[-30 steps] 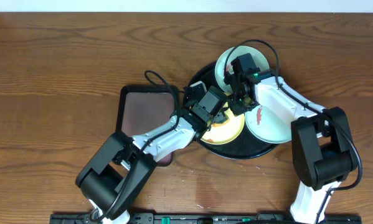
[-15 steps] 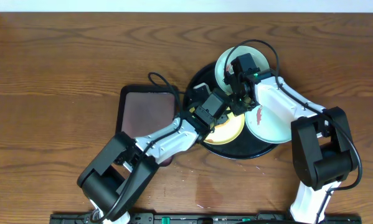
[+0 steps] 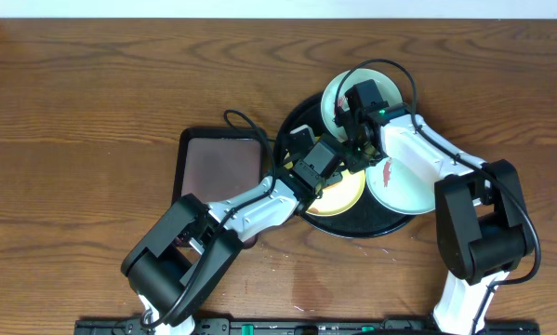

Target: Clean dirty plates on tray and stack at the side

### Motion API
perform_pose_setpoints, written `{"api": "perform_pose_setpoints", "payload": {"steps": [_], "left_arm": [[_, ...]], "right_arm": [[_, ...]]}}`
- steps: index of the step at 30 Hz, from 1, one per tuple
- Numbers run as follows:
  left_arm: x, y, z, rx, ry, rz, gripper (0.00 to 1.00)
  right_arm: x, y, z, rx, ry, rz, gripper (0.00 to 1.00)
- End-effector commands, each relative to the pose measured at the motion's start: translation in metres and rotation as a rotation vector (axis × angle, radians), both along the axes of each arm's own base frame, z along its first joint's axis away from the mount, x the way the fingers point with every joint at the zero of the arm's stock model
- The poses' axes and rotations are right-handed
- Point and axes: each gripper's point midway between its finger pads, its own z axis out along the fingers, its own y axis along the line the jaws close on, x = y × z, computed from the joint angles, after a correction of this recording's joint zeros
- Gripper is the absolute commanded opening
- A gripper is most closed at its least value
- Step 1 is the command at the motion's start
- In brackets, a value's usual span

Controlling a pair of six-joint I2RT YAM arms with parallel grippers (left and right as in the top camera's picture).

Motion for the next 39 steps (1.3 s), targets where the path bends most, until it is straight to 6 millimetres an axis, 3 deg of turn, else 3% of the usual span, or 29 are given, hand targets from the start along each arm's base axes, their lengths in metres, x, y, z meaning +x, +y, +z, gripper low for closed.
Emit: {"api": "perform_pose_setpoints", "payload": {"steps": [1, 10, 13, 16, 20, 25, 29, 32, 35, 39], "left_arm": [[-0.002, 0.009, -0.009, 0.042, 0.014, 0.018, 0.27], [-0.019, 0.034, -0.029, 0.164, 0.103, 0.034, 0.21], [-0.022, 0.040, -0.031, 0.220, 0.103, -0.027, 0.08], [-0.021, 0.049, -0.031, 0.281, 0.089, -0.050, 0.08], [-0.017, 0.066, -0.018, 0.356, 0.051, -0.017, 0.08], [-0.007, 0.076, 0.020, 0.400, -0.053, -0.021, 0.08], [-0.002, 0.073, 0.048, 0.359, -0.117, -0.017, 0.08], [0.001, 0.065, 0.055, 0.311, -0.140, -0.022, 0.08], [0.004, 0.051, 0.052, 0.238, -0.139, -0.019, 0.08], [0.010, 0.032, 0.032, 0.138, -0.103, 0.013, 0.08]], "right_arm": [[-0.012, 0.006, -0.014, 0.022, 0.058, 0.018, 0.01], [-0.012, 0.005, -0.014, 0.022, 0.058, 0.018, 0.01], [-0.012, 0.005, -0.014, 0.020, 0.061, 0.018, 0.01], [-0.013, 0.005, -0.014, 0.020, 0.061, 0.018, 0.01], [-0.014, 0.005, -0.014, 0.018, 0.066, 0.018, 0.01], [-0.014, 0.004, -0.014, 0.018, 0.068, 0.018, 0.01], [-0.014, 0.004, -0.014, 0.018, 0.068, 0.018, 0.01], [-0.014, 0.005, -0.014, 0.018, 0.068, 0.018, 0.01], [-0.014, 0.005, -0.014, 0.018, 0.068, 0.018, 0.01], [-0.014, 0.005, -0.014, 0.018, 0.068, 0.018, 0.01]]}}
